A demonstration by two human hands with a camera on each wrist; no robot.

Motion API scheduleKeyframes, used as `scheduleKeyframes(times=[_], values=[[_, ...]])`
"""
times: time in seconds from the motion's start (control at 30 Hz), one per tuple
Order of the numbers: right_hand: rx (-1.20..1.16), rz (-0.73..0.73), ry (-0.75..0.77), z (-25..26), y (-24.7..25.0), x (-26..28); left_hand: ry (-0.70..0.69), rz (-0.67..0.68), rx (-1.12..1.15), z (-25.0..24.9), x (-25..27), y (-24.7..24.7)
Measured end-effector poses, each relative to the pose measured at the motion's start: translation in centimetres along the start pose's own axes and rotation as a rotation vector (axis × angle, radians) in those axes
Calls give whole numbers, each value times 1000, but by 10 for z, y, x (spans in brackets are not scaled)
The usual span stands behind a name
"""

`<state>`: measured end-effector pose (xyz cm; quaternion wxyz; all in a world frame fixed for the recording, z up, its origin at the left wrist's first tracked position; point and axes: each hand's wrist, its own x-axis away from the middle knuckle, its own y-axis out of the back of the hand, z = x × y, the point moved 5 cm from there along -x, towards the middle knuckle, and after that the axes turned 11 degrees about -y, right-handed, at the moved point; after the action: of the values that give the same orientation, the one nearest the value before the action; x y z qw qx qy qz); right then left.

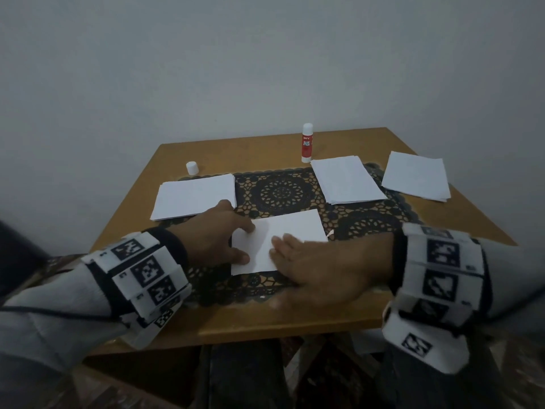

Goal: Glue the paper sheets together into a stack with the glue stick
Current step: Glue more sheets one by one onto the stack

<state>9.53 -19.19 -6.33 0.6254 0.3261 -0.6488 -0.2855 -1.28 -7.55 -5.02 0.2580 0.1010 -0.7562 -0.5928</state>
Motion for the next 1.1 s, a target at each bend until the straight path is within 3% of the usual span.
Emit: scheduleKeyframes(times=[0.13,0.33,0.47,0.53,0.63,0.73,0.8,0.87,1.03,1.1], values=[[-73,-71,-168,-31,13,-17,-14,-3,-30,-1,0,-1],[26,8,-71,-8,-13,-1,-23,-2,-53,-1,-1,-1],[-34,-35,-217,-40,2,-12,-24,16,-72,-2,-1,-2],[0,-38,-210,-38,0,-13,-13,41,-137,-2,1,-2],[34,-10,-137,-25,-7,-8,-23,130,-319,-9,3,-6],[0,-45,-162,-40,2,-12,-98,285,-211,-32,15,-18],[-20,-66,-195,-55,8,-19,-230,370,-137,-60,29,-28],[-13,-67,-208,-60,9,-24,-300,430,-168,-73,40,-37],[10,-80,-212,-59,9,-25,-44,399,-215,-37,32,-28],[12,-87,-206,-60,9,-27,-57,422,-206,-46,37,-34]])
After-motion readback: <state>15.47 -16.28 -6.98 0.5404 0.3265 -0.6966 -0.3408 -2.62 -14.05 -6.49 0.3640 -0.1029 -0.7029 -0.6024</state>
